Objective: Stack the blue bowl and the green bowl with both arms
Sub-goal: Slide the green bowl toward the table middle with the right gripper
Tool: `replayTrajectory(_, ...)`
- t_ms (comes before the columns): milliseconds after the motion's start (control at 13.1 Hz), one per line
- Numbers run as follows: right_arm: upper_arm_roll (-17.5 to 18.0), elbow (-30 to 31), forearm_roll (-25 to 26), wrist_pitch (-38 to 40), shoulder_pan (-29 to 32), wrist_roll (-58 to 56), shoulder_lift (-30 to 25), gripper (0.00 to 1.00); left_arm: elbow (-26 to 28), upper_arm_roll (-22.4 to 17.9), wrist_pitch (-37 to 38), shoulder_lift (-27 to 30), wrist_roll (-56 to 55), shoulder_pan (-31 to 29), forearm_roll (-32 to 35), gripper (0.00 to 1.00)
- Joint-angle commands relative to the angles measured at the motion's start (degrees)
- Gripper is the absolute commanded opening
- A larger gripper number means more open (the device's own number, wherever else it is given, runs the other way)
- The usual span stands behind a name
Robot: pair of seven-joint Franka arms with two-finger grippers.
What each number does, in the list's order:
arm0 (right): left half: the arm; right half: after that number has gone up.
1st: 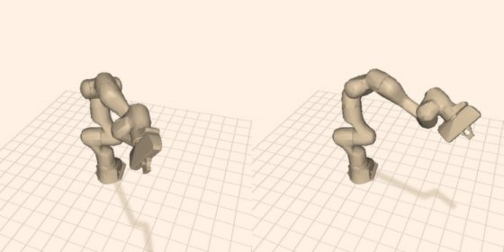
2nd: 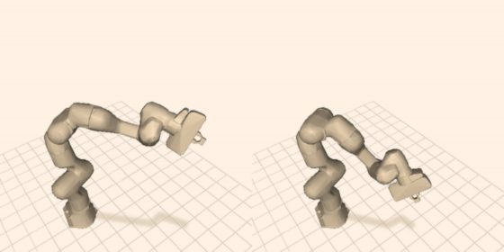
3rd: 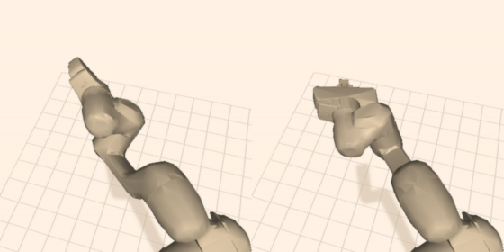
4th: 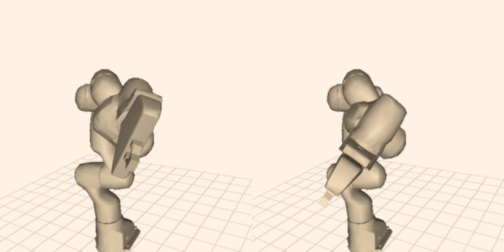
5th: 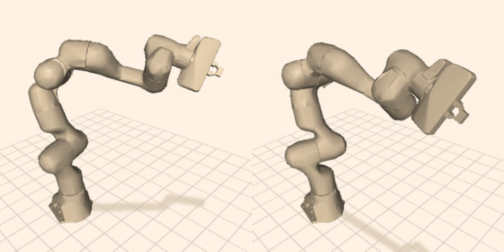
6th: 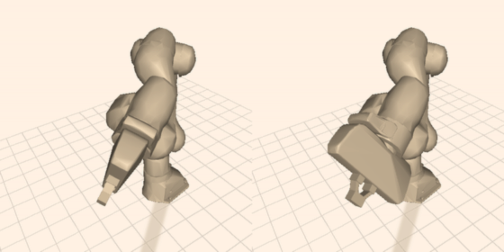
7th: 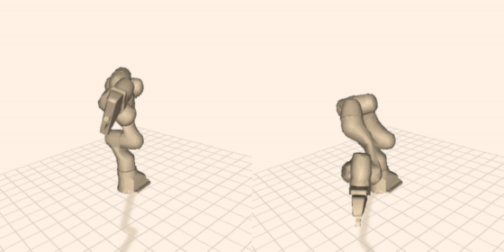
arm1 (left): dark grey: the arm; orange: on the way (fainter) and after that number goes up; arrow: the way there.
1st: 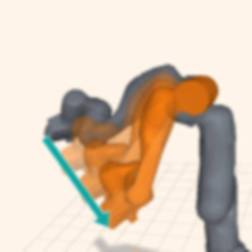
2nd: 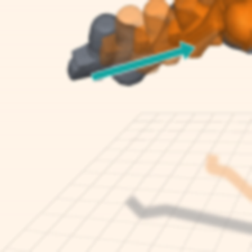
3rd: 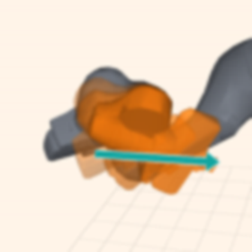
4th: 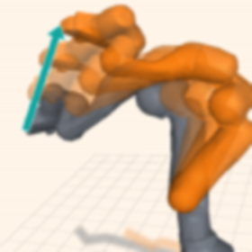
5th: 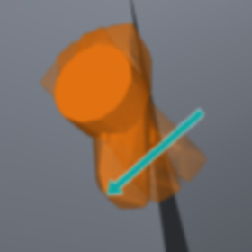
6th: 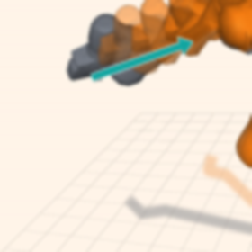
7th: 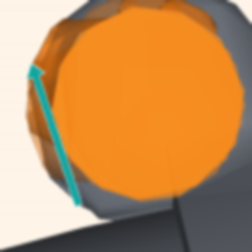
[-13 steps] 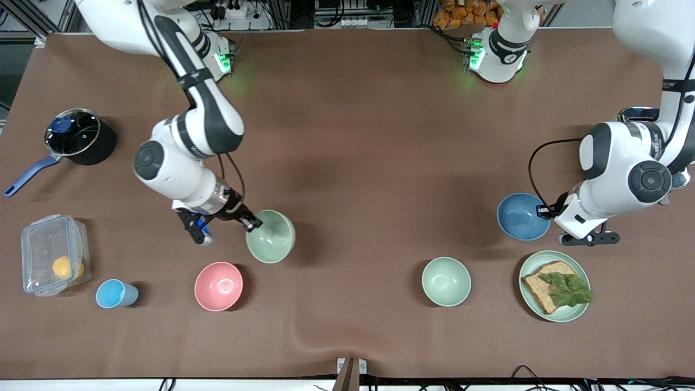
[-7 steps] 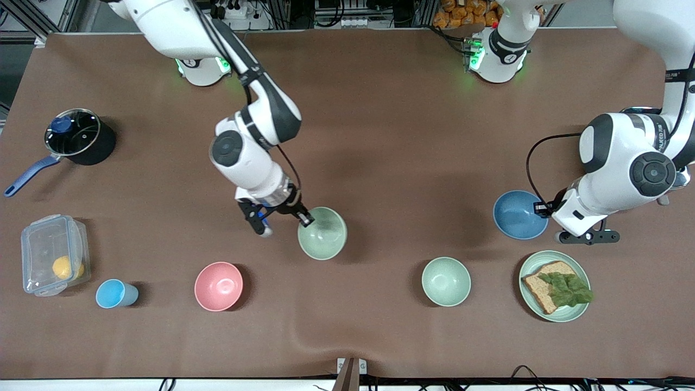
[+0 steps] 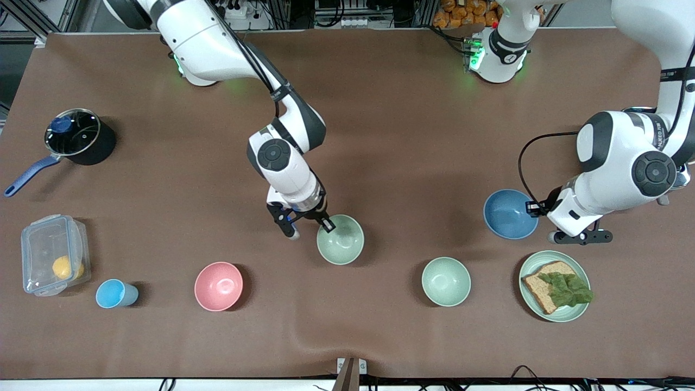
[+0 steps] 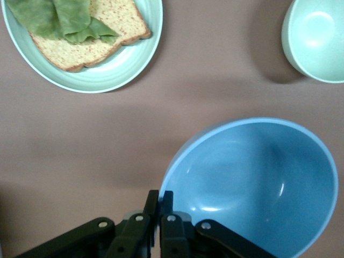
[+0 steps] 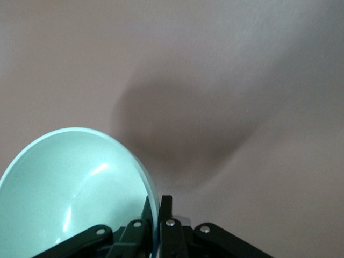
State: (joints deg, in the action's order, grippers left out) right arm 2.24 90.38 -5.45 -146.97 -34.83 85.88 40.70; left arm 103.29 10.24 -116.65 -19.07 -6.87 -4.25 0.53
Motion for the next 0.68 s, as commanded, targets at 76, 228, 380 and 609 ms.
replayTrajectory(76, -6.4, -2.8, 1.6, -1.9, -7.4, 4.6, 3.9, 0.00, -0.5, 0.5, 1.3, 0.5, -0.7, -0.1, -2.7, 0.00)
replayTrajectory(228, -6.8, -4.2, 1.7, -1.9, -7.9, 4.6, 5.7, 0.00, -0.6, 0.6, 1.3, 0.6, -0.6, -0.1, -2.8, 0.00)
replayTrajectory(380, -7.2, -5.3, 1.7, -1.9, -8.2, 4.6, 7.0, 0.00, -1.6, 1.5, 1.3, 0.3, -0.9, 0.0, -3.3, 0.00)
replayTrajectory(609, -7.2, -5.9, 1.6, -1.8, -8.3, 5.0, 7.0, 0.72, -2.5, 1.9, 1.3, -0.3, -0.9, 0.3, -3.3, 0.00)
